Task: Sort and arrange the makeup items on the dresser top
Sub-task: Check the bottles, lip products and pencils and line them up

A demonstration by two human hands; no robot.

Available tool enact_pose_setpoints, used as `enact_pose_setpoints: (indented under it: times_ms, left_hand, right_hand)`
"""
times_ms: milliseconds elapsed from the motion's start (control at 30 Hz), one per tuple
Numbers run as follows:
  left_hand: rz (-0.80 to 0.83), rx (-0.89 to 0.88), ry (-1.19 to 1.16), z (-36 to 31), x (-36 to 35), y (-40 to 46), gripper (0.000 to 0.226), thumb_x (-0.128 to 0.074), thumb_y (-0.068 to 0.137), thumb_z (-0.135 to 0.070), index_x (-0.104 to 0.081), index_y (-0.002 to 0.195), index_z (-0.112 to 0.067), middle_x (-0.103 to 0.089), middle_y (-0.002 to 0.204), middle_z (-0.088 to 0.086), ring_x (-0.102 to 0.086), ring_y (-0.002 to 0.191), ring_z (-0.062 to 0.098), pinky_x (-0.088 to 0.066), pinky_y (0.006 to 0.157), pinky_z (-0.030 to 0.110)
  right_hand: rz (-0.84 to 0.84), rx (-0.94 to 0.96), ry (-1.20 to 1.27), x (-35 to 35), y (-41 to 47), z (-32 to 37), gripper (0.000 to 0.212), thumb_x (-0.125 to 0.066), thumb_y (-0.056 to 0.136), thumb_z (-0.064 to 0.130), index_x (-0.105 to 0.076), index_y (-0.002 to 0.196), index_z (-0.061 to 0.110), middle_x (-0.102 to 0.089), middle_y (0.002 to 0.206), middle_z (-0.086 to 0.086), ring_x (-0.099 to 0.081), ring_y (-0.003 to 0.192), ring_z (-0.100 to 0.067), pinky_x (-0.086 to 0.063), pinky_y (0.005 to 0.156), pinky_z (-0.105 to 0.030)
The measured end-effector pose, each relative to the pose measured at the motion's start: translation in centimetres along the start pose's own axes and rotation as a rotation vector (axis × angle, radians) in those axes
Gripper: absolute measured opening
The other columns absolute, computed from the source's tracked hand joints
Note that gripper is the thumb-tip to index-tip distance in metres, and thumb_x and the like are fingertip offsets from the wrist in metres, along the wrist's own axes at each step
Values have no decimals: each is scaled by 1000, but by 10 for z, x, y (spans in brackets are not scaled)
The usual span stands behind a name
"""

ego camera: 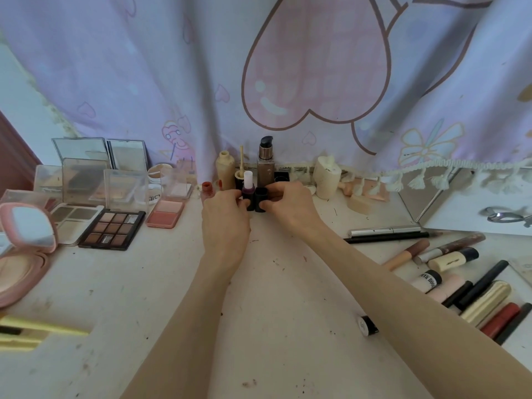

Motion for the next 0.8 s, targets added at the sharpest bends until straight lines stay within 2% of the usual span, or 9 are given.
enact_pose_setpoints:
  times_ms: [100,167,267,367,433,567,633,733,800]
  left_hand:
    - [-30,5,-29,-1,7,-5,16,-54,88,-20,-68,91,-12,-68,80,10,-62,69,35,-52,68,44]
    - [-60,-16,16,-10,14,-10,23,-56,89,-30,-68,103,-17,-70,90,6,-64,80,31,-52,74,42]
    - [-66,-174,45,-38,22,-19,25,-56,90,-31,-66,110,-18,-70,95,-1,-62,89,20,-47,78,32]
    - [97,-294,-33,-60,13,-34,28,-58,89,-26,-62,116,-17,-68,92,-5,-60,76,11,-43,75,20]
    - [303,-317,-31,-68,-6,-47,31,-56,90,-28,-58,120,-21,-63,96,-10,-58,79,7,-47,78,23]
    - [562,-382,16,-83,-36,-83,27,-55,91,-26,-60,117,-21,-62,106,-6,-55,86,3,-42,77,13]
    - [611,-404,18,-92,-47,-98,25,-55,91,-26,-62,114,-21,-62,106,-5,-54,87,4,-39,76,11]
    - [652,-417,35,-107,-62,-114,26,-56,91,-28,-62,114,-20,-61,105,-4,-55,92,9,-41,83,18]
    - [637,-430,75,-118,-72,-118,29,-56,91,-31,-61,116,-18,-60,105,-2,-54,95,12,-42,84,22]
  right_hand:
    - [-14,-9,-6,6,-4,0,32,-66,83,8,-65,115,6,-67,112,-8,-62,103,-19,-46,88,-22]
    - [-30,-8,-13,14,-9,0,35,-66,84,11,-63,118,6,-66,114,-7,-61,106,-18,-46,94,-25]
    - [-40,20,-81,32,-21,1,33,-63,87,17,-61,120,11,-64,116,-2,-59,102,-12,-42,86,-17]
    - [-41,56,-151,57,-38,-3,25,-58,91,19,-65,114,14,-65,106,4,-55,86,-4,-37,69,-1]
    - [-43,74,-193,75,-52,-10,21,-55,92,17,-67,109,14,-66,103,4,-52,80,-1,-35,67,4]
    - [-25,51,-278,108,-83,-28,20,-53,93,15,-68,106,16,-66,99,10,-53,80,0,-38,67,2]
    - [-15,48,-365,121,-96,-37,22,-53,93,15,-69,108,17,-66,105,8,-54,87,-3,-35,71,2]
    - [7,24,-494,137,-111,-50,23,-54,92,13,-69,109,16,-65,109,-2,-57,100,-15,-37,83,-14]
    - [6,-5,-519,149,-116,-56,23,-56,91,12,-69,109,14,-63,108,-3,-56,102,-18,-35,85,-17]
Point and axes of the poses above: each hand's wrist, its own y-axis towards the middle knuckle, its own x-axis out of the back of the hand, z = x × y, the point moved 8 cm from there along y, towards the middle knuckle
